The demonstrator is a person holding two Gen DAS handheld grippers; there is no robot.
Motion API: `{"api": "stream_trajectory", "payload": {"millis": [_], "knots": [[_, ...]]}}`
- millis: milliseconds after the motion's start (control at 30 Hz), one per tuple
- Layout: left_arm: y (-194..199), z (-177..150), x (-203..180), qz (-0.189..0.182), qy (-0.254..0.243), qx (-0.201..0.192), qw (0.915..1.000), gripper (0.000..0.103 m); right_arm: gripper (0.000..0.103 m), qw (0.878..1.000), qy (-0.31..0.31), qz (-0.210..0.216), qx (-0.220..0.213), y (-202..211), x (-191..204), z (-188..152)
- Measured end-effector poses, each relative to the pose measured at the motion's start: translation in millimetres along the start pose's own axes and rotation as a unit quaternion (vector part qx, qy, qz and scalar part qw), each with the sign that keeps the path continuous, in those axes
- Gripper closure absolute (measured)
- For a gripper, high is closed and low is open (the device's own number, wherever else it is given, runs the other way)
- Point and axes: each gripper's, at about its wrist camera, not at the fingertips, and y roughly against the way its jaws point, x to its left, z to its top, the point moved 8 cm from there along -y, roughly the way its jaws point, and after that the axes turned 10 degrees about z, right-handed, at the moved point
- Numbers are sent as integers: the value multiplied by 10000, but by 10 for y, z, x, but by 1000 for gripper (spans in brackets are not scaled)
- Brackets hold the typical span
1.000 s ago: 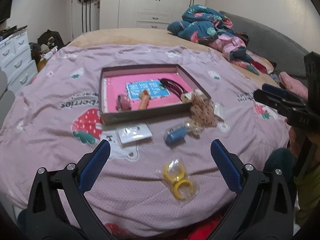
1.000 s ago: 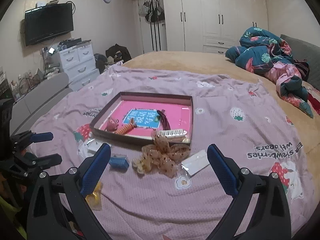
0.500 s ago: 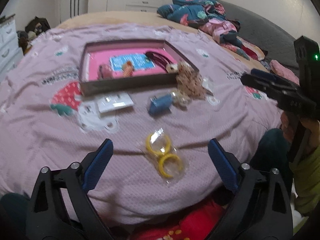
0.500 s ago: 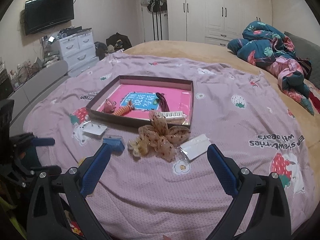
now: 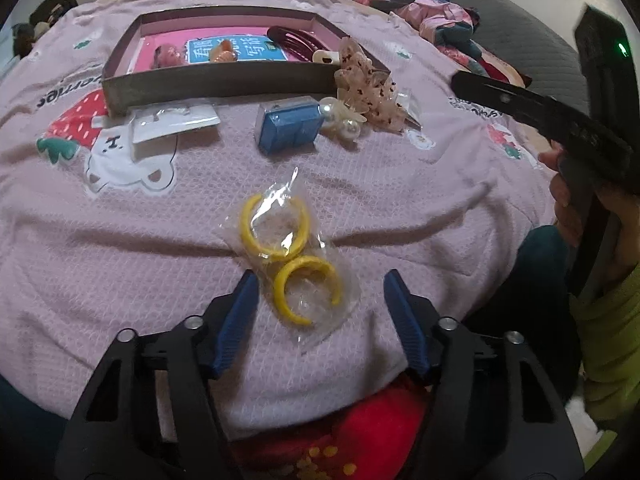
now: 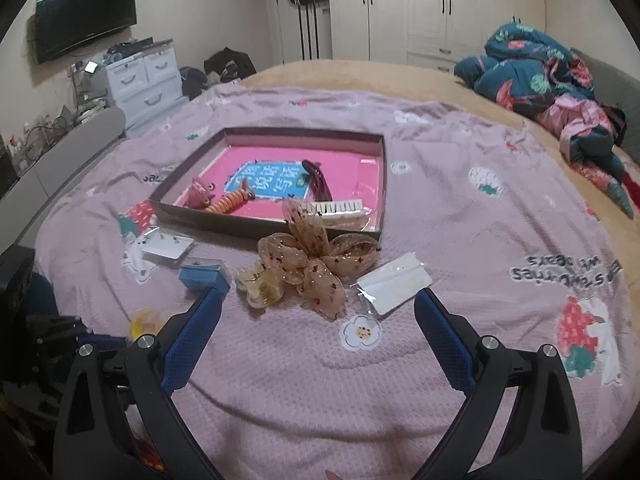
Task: Organize jewelry
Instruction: 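Grasp the bagged yellow hair rings with the left tool while the right tool grasps the beige bow, then lift the bagged rings and beige bow and carry both over the pink-lined box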
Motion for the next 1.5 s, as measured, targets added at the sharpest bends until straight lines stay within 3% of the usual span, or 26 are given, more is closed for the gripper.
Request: {"api": "stream_trajectory", "payload": {"millis": [200, 533, 633, 700, 800, 900, 1000, 1500], "knots": [[-115, 67, -9, 230, -147, -61, 9996, 66, 9, 9995, -37, -20, 315, -414, -100, 70], [-77, 77, 8, 183, -273, -179, 9993, 69, 25, 9963, -585, 191, 603, -919, -250, 199], [-25, 77, 7, 179, -293, -243, 9991, 69, 47, 9949, -631, 321, 712, -1029, -227, 198], [11, 75, 0, 193, -320, -284, 9989, 69, 70, 9950, -587, 327, 737, -1056, -205, 175], [60, 93, -10, 204, -322, -346, 9987, 69, 88, 9963, -440, 332, 656, -996, -146, 161], [98, 131, -2, 237, -298, -414, 9984, 69, 95, 9970, -412, 403, 522, -877, -115, 172], [118, 169, 13, 266, -277, -461, 9982, 69, 101, 9977, -410, 442, 318, -715, -101, 193], [329, 427, 194, 469, -129, -791, 9957, 69, 101, 9972, -457, 501, -303, 7, -66, 158]]}}
